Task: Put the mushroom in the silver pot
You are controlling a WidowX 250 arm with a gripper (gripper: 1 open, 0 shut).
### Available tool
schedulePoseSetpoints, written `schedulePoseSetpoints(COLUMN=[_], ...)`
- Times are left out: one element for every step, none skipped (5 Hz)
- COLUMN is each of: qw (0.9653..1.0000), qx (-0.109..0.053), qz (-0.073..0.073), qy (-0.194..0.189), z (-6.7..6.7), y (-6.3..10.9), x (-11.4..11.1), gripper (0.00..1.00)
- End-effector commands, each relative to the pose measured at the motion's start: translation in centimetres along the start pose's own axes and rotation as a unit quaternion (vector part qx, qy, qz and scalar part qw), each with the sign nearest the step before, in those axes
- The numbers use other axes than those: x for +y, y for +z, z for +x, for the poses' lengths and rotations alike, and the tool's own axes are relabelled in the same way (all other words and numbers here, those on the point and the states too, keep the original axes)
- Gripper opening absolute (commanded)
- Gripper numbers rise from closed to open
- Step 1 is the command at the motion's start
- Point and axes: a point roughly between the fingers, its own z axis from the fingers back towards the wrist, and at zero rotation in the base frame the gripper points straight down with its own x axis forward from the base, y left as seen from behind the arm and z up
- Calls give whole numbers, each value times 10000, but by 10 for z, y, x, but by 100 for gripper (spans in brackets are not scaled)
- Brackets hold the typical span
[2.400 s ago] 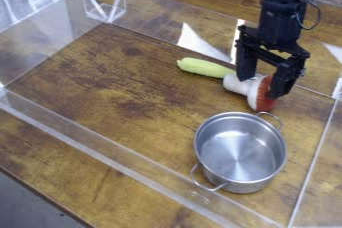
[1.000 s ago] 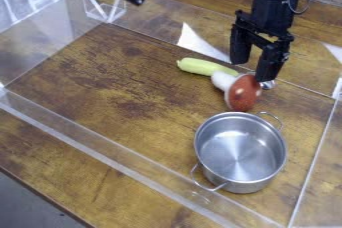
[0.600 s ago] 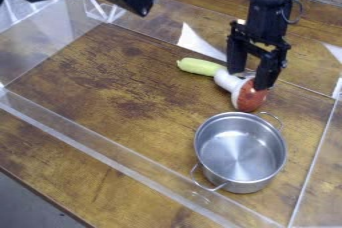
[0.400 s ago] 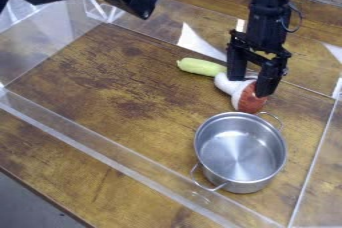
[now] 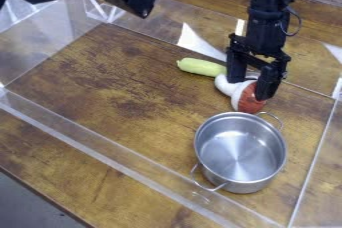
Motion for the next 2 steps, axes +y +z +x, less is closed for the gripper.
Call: schedulePoseSetpoints(qw=[9998,9990], qx=[60,145], qz=[14,12], qy=[-168,-414], z=[-5,-5], y=[2,1], x=[-2,-12], gripper=[100,100])
